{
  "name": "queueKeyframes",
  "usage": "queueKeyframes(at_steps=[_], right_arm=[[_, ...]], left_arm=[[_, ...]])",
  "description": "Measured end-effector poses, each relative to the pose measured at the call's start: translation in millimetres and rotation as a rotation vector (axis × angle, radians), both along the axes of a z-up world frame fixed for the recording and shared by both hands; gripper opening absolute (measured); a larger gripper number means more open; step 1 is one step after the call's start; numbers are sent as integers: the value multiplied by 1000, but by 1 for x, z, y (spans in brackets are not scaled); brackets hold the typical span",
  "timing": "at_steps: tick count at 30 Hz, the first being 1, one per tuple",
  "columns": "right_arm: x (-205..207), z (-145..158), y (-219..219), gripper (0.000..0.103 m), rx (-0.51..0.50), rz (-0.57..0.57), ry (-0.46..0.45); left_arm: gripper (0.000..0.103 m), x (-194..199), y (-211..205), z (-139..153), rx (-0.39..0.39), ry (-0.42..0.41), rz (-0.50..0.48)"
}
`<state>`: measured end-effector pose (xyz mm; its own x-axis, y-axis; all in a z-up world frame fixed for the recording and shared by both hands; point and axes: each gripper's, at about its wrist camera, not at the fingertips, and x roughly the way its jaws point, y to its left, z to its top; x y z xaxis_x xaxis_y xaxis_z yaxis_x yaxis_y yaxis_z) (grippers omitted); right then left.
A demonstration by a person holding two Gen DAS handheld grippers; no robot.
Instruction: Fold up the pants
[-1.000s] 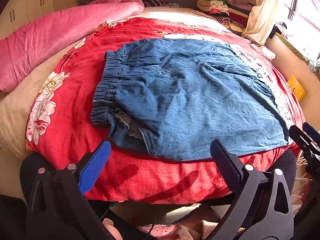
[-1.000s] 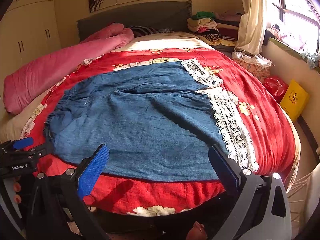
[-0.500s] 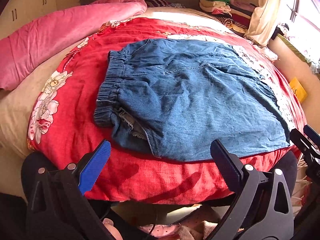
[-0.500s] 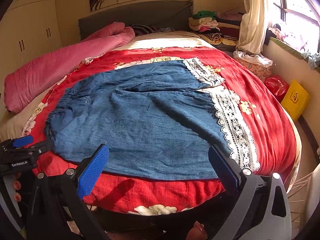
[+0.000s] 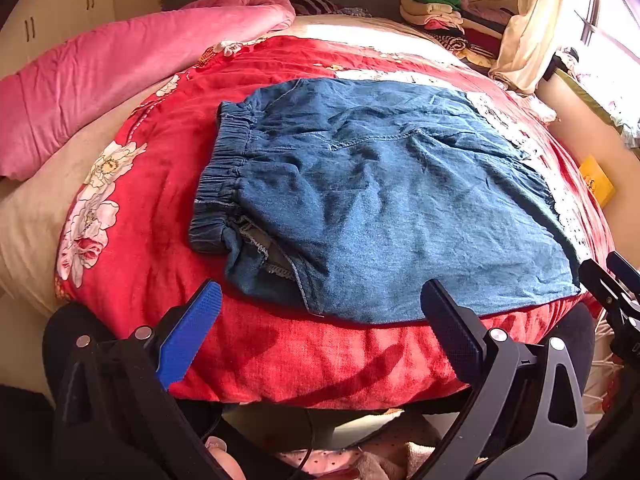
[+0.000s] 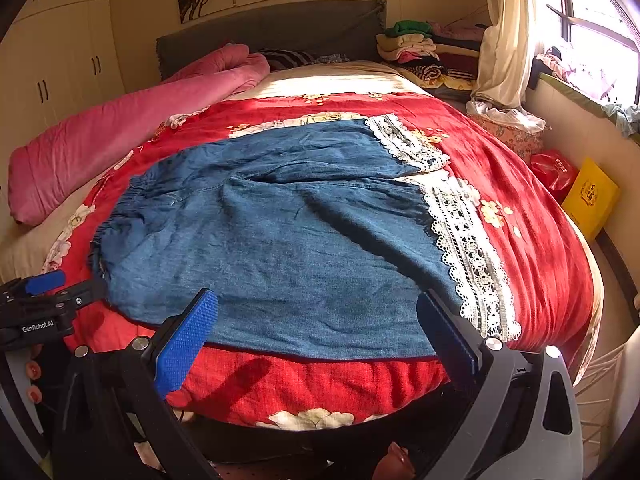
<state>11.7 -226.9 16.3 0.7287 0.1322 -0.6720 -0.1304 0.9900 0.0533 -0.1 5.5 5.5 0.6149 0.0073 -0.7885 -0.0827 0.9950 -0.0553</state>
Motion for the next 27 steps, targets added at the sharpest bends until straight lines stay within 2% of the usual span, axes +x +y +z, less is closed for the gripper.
queueKeyframes(at_steps=[16, 27], right_arm=[[2, 0, 1, 99, -6, 3, -2], [35, 7, 22, 99, -29, 45, 5]], left_arm=[[94, 5, 1, -1, -6, -8, 0], [94, 33, 23, 3, -28, -24, 21]])
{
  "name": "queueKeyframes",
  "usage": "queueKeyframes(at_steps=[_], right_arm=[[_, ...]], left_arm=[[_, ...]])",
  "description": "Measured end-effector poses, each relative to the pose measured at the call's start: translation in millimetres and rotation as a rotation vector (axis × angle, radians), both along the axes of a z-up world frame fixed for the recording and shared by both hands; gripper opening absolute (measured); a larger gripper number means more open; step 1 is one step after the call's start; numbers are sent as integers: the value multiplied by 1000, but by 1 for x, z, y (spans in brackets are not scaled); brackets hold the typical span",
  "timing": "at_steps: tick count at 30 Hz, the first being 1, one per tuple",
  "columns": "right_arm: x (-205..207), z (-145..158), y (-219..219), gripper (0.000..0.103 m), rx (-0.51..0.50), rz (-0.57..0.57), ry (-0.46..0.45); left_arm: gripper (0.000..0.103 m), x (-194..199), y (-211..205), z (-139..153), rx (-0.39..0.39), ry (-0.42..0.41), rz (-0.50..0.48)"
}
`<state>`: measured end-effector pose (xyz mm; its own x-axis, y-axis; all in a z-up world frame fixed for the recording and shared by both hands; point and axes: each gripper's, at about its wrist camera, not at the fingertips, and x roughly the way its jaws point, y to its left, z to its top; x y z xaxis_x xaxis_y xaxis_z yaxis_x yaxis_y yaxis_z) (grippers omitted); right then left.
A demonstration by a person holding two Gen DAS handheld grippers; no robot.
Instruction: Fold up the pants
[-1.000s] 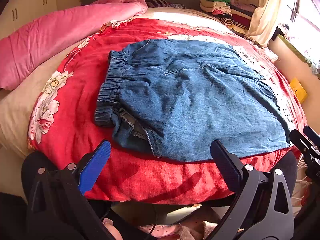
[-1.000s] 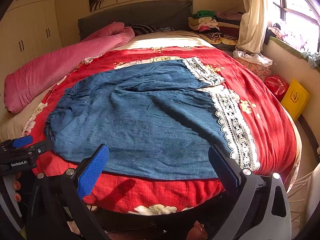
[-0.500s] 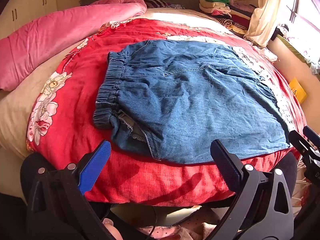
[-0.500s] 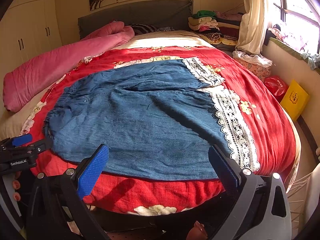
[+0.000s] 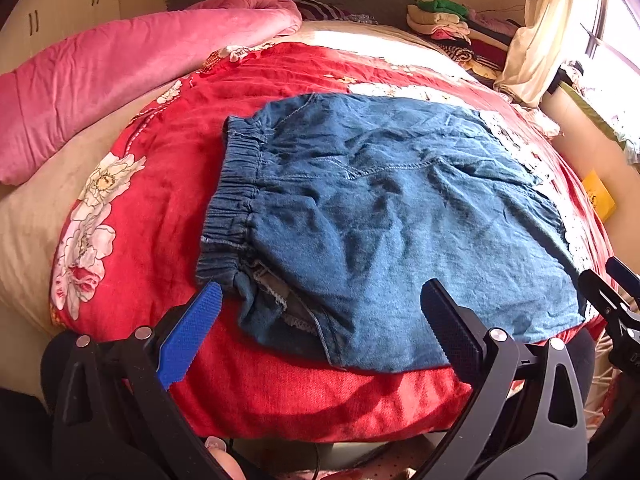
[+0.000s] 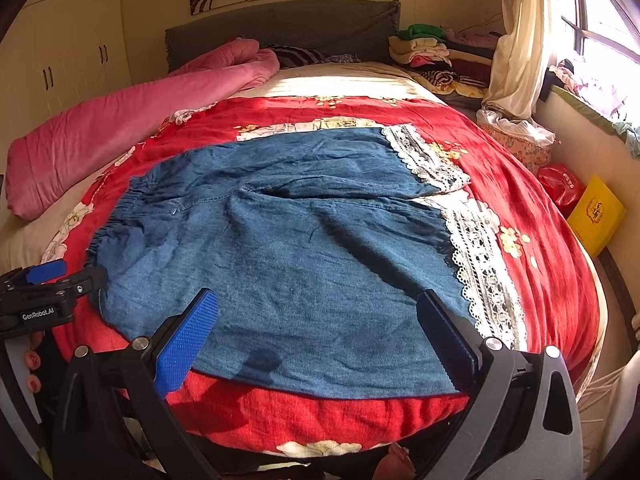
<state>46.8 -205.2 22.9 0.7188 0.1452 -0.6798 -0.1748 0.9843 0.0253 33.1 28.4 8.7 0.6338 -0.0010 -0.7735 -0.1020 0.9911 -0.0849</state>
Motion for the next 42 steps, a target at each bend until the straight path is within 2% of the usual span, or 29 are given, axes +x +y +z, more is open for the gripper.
queueKeyframes(at_steps=[8, 15, 20, 26, 27, 29, 30, 31, 32, 35, 39, 42], right_arm=[[68, 6, 26, 99, 39, 88, 62], [150, 16, 67, 99, 34, 250, 106], [206, 8, 94, 99, -4, 332, 141], [261, -4, 114, 99, -70, 416, 154], [270, -6, 116, 99, -78, 419, 160], [287, -9, 120, 99, -64, 445, 181], [293, -11, 121, 99, -70, 446, 184], [300, -13, 124, 99, -82, 448, 182], [306, -15, 127, 99, -95, 461, 185], [320, -23, 139, 99, -141, 502, 196], [332, -29, 159, 99, -218, 587, 186], [337, -36, 177, 99, -264, 678, 207]], left_arm=[[94, 58, 46, 4, 3, -5, 51], [94, 132, 93, -3, 31, 24, 105], [94, 175, 110, -24, 7, 87, 67], [93, 203, 109, -40, 15, 94, 11], [90, 209, 109, -43, 12, 101, 4], [72, 214, 107, -48, -6, 107, -21], [69, 217, 106, -50, -8, 112, -32], [62, 217, 105, -51, -6, 108, -44], [50, 218, 104, -50, -9, 100, -61], [31, 218, 106, -47, -42, 75, -92], [25, 214, 112, -43, -110, 47, -118], [25, 209, 111, -35, -116, 16, -129]])
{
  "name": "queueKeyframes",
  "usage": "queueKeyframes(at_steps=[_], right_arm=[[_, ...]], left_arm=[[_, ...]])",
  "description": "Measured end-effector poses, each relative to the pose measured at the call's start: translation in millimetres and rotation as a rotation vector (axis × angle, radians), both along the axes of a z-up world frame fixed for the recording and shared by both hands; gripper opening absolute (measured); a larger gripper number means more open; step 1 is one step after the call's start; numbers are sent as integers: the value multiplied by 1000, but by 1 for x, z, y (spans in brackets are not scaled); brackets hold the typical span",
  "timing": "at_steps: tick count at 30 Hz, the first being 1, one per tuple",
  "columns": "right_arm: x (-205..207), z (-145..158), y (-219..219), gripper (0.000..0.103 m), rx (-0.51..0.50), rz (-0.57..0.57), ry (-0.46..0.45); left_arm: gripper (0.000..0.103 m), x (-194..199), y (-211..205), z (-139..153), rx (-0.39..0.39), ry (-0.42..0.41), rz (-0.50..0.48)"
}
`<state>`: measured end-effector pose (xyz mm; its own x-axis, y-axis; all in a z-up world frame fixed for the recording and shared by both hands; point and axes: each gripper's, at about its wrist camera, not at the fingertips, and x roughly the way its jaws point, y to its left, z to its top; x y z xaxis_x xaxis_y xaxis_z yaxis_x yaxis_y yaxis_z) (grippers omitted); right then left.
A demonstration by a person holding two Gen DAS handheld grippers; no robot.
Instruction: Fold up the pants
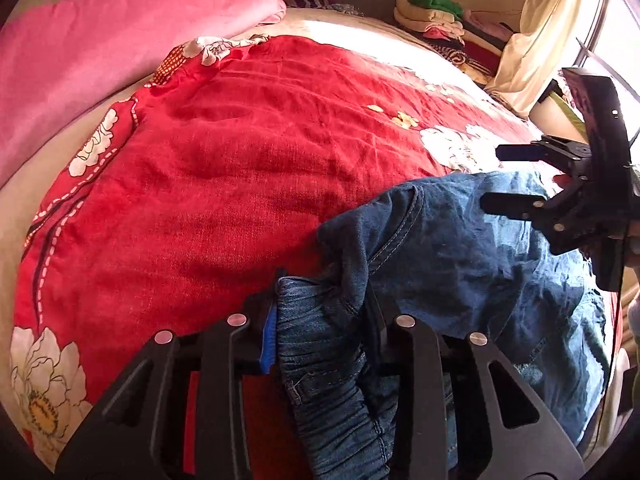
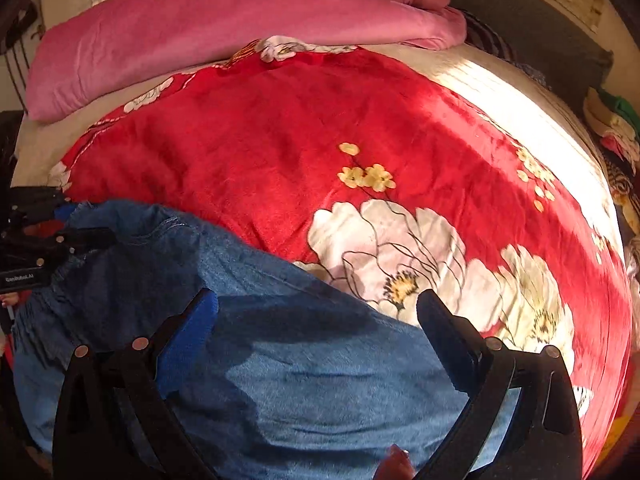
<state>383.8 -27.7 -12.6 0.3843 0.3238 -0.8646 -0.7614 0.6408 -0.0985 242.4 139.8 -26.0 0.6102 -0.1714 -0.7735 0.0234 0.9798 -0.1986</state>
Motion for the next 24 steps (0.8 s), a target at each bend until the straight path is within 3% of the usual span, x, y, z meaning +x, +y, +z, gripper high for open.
queueKeyframes(at_steps=[3, 4, 5, 6, 7, 9, 24], right_arm=[[2, -15, 23, 98, -92, 97, 1], [2, -22, 30, 93, -126, 128, 10], [2, -27, 35, 82, -146, 152, 24], [0, -30, 37, 57, -135, 182, 60], [-4, -29, 39, 50, -114, 204, 76], [-15, -21, 39, 10, -83, 226, 55], [-110, 49, -35, 6, 166, 106, -39]], left_arm=[[25, -5, -3, 8, 22, -26, -10], [25, -8, -4, 11, 34, -36, -10], [25, -10, -5, 13, 40, -43, -13], [25, -11, -6, 16, 40, -48, -20], [25, -13, -7, 18, 46, -54, -25], [25, -16, -11, 22, 75, -69, -27], [25, -71, -32, 61, 107, -176, -24]])
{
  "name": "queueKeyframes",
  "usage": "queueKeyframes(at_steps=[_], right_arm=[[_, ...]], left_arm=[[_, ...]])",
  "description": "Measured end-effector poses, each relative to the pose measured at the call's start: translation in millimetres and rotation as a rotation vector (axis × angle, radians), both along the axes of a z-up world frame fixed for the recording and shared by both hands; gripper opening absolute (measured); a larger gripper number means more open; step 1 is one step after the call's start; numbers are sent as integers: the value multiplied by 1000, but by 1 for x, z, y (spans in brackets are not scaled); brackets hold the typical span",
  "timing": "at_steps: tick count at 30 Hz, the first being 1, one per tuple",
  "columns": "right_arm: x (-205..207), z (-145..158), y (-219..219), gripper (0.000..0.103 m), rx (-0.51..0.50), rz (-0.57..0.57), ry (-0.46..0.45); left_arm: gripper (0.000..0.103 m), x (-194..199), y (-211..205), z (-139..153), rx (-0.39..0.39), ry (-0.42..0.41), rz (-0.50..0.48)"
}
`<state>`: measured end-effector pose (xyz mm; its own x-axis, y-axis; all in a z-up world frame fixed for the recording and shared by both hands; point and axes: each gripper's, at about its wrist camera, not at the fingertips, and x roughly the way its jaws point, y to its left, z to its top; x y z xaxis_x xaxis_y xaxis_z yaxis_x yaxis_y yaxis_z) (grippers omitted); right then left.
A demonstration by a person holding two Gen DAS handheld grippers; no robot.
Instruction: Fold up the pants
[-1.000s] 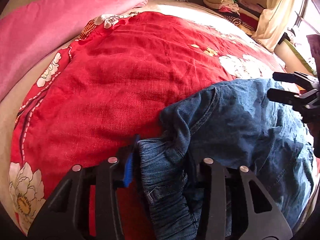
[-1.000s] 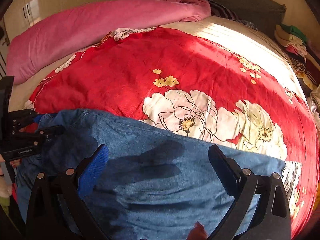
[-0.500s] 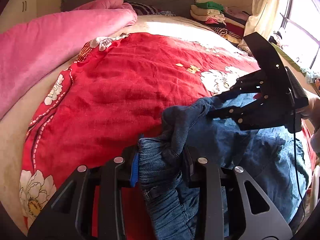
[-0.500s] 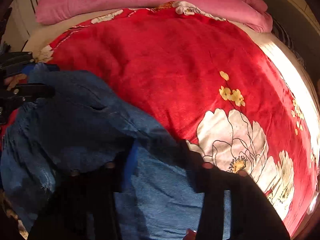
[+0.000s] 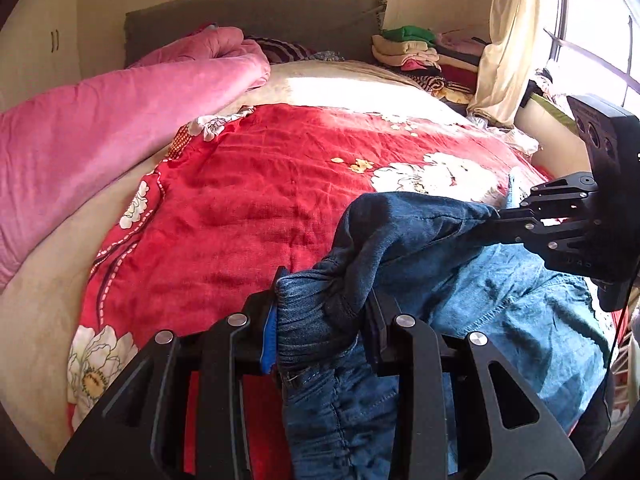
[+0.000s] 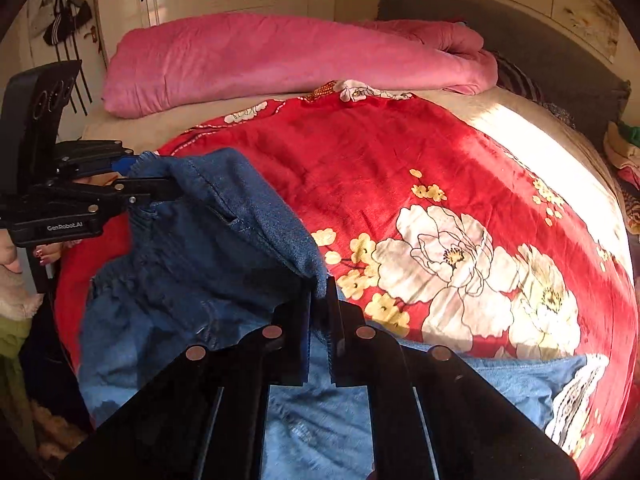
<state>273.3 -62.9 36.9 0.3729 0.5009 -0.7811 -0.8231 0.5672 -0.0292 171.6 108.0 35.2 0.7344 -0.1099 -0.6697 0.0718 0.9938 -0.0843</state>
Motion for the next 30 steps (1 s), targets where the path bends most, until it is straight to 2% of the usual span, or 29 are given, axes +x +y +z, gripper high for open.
queueKeyframes(at_steps=[9, 12, 15, 22, 24, 26, 30], right_arm=[[-86, 3, -34, 6, 101, -37, 43], [-117, -8, -37, 6, 92, -35, 52], [-143, -21, -41, 6, 110, -48, 97], [-183, -41, -47, 6, 163, -76, 150], [-192, -46, -44, 6, 155, -72, 132], [-198, -56, -41, 6, 145, -75, 148], [-203, -72, -40, 9, 132, -99, 171]], left_arm=[[25, -68, -18, -3, 21, 3, -33], [25, -89, -21, -13, 28, 28, -39], [25, -108, -20, -20, 32, 50, -47], [26, -136, -15, -28, 21, 73, -55], [31, -141, -14, -29, 30, 71, -55], [41, -142, -11, -36, 52, 102, -20], [47, -154, 2, -32, -19, 105, -10]])
